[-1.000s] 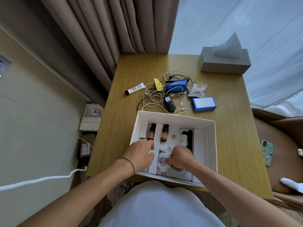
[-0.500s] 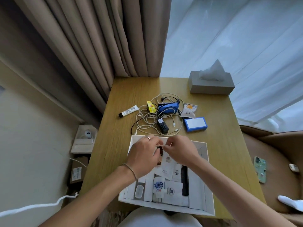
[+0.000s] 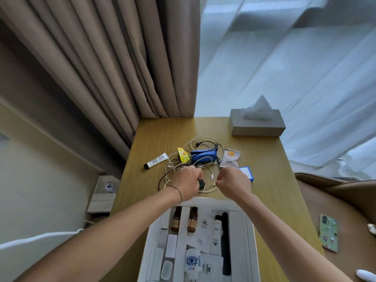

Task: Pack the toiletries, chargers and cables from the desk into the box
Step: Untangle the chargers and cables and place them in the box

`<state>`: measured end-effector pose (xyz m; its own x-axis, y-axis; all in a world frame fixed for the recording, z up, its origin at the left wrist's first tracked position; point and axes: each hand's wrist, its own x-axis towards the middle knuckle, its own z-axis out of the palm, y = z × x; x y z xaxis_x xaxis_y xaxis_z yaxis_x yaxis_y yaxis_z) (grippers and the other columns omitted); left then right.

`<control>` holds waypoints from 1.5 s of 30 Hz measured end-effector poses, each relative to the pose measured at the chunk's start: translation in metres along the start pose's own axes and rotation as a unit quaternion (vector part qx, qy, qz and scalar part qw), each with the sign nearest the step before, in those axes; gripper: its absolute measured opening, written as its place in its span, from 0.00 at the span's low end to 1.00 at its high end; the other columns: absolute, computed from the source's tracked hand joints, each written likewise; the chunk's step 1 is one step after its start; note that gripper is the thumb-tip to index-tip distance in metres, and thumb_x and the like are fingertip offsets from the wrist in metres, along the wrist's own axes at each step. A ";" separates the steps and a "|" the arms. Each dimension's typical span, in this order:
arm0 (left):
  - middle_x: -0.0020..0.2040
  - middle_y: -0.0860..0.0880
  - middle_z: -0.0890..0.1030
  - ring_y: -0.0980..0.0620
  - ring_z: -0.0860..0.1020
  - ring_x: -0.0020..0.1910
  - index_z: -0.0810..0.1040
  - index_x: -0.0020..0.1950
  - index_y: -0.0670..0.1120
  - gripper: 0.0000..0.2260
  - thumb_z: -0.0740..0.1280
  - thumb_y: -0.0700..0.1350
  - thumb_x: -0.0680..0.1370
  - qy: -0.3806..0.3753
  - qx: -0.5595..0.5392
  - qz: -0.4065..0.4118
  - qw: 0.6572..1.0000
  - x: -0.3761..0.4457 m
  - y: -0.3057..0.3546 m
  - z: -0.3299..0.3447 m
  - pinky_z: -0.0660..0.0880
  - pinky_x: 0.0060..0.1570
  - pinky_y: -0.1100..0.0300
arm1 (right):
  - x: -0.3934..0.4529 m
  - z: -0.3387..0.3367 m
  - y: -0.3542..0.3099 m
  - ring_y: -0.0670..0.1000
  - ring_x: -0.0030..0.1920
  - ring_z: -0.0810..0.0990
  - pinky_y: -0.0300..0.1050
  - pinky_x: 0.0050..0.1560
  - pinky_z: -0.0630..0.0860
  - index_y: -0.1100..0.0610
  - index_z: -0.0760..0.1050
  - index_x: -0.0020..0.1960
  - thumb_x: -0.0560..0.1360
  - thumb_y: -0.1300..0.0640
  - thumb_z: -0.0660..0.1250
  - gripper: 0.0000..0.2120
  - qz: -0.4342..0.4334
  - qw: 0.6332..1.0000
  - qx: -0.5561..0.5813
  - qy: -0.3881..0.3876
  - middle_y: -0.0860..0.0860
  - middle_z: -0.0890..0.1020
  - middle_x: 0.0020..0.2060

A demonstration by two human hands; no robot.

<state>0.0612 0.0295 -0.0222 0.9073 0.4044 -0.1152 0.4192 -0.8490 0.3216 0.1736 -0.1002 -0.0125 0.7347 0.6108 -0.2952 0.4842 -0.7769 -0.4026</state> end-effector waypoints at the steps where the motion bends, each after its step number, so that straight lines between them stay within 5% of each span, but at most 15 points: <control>1: 0.55 0.48 0.79 0.47 0.76 0.54 0.78 0.59 0.48 0.12 0.63 0.39 0.77 -0.021 0.037 0.010 0.999 0.006 -0.001 0.006 0.71 0.45 0.57 | 0.003 0.002 0.002 0.54 0.48 0.82 0.51 0.48 0.82 0.53 0.83 0.49 0.75 0.55 0.66 0.07 0.005 1.000 0.004 -0.004 0.52 0.85 0.46; 5: 0.58 0.44 0.77 0.44 0.74 0.56 0.75 0.61 0.46 0.17 0.67 0.36 0.74 -0.090 0.216 0.106 0.967 0.030 -0.006 0.026 0.73 0.52 0.52 | 0.011 0.009 0.008 0.53 0.47 0.82 0.46 0.44 0.79 0.52 0.83 0.49 0.75 0.54 0.67 0.07 0.026 0.999 0.035 -0.009 0.50 0.85 0.46; 13: 0.64 0.40 0.77 0.40 0.73 0.62 0.75 0.63 0.45 0.18 0.72 0.41 0.74 -0.159 0.453 0.236 0.845 0.074 -0.012 0.053 0.69 0.60 0.46 | 0.010 0.013 0.026 0.53 0.47 0.82 0.42 0.39 0.73 0.50 0.83 0.49 0.74 0.55 0.64 0.10 0.057 0.996 0.068 -0.019 0.48 0.85 0.48; 18: 0.60 0.42 0.81 0.40 0.75 0.59 0.78 0.61 0.44 0.12 0.68 0.42 0.77 -0.154 0.470 0.224 0.840 0.084 -0.012 0.057 0.66 0.61 0.44 | 0.007 0.005 0.034 0.53 0.45 0.82 0.42 0.38 0.72 0.49 0.82 0.49 0.74 0.54 0.64 0.09 0.072 0.994 0.083 -0.021 0.48 0.85 0.46; 22: 0.57 0.44 0.79 0.42 0.77 0.54 0.74 0.61 0.47 0.14 0.68 0.43 0.76 -0.106 0.350 0.170 0.915 0.079 -0.011 0.046 0.69 0.57 0.47 | 0.005 -0.002 0.041 0.50 0.41 0.81 0.41 0.35 0.73 0.48 0.81 0.44 0.74 0.54 0.64 0.07 0.062 0.989 0.134 -0.005 0.46 0.83 0.39; 25: 0.56 0.48 0.79 0.44 0.80 0.51 0.71 0.64 0.51 0.16 0.68 0.48 0.77 -0.034 0.106 0.082 0.990 0.067 -0.010 0.028 0.75 0.51 0.50 | 0.002 -0.006 0.044 0.47 0.43 0.82 0.45 0.43 0.79 0.48 0.81 0.43 0.75 0.56 0.66 0.06 0.049 0.979 0.197 0.001 0.45 0.85 0.41; 28: 0.53 0.51 0.81 0.48 0.82 0.47 0.73 0.62 0.52 0.14 0.68 0.50 0.78 0.055 -0.147 0.007 0.988 0.048 -0.008 0.003 0.79 0.44 0.51 | -0.002 -0.009 0.038 0.44 0.45 0.82 0.42 0.41 0.77 0.48 0.82 0.43 0.75 0.57 0.67 0.07 0.028 0.972 0.233 0.016 0.44 0.85 0.41; 31: 0.51 0.54 0.83 0.54 0.83 0.47 0.76 0.57 0.53 0.10 0.70 0.52 0.78 0.143 -0.330 -0.039 0.932 0.031 -0.006 -0.029 0.80 0.45 0.55 | -0.006 -0.014 0.017 0.43 0.46 0.82 0.40 0.46 0.79 0.49 0.83 0.49 0.76 0.58 0.68 0.07 -0.013 0.961 0.274 0.025 0.42 0.85 0.44; 34: 0.48 0.51 0.85 0.52 0.83 0.49 0.79 0.54 0.50 0.09 0.72 0.50 0.76 0.214 -0.493 -0.067 0.840 0.016 0.003 -0.068 0.80 0.47 0.58 | -0.015 -0.019 -0.015 0.41 0.50 0.82 0.47 0.55 0.81 0.50 0.82 0.57 0.77 0.57 0.69 0.09 -0.083 0.942 0.324 0.036 0.42 0.85 0.49; 39: 0.55 0.38 0.83 0.40 0.83 0.51 0.77 0.64 0.42 0.18 0.69 0.50 0.77 0.230 -0.654 -0.068 0.717 -0.019 0.021 -0.123 0.81 0.52 0.46 | -0.038 -0.036 -0.072 0.41 0.60 0.78 0.46 0.61 0.77 0.44 0.77 0.64 0.77 0.46 0.70 0.16 -0.204 0.903 0.376 0.048 0.39 0.81 0.57; 41: 0.52 0.36 0.82 0.40 0.82 0.47 0.76 0.65 0.40 0.19 0.67 0.50 0.78 0.236 -0.701 -0.058 0.671 -0.033 0.028 -0.140 0.80 0.51 0.46 | -0.048 -0.041 -0.089 0.44 0.59 0.77 0.50 0.60 0.76 0.45 0.79 0.61 0.76 0.44 0.70 0.15 -0.225 0.896 0.370 0.095 0.40 0.81 0.55; 45: 0.48 0.41 0.81 0.43 0.83 0.42 0.73 0.66 0.40 0.22 0.66 0.53 0.78 0.233 -0.817 -0.046 0.525 -0.055 0.031 -0.167 0.82 0.43 0.49 | -0.060 -0.049 -0.108 0.47 0.54 0.75 0.56 0.58 0.73 0.47 0.84 0.48 0.77 0.45 0.70 0.08 -0.259 0.908 0.299 0.136 0.39 0.79 0.47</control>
<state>0.0184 0.0377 0.1510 0.6194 0.7809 -0.0804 -0.4725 0.4527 0.7562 0.1005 -0.0598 0.0909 0.6116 0.7474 0.2597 0.5128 -0.1245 -0.8494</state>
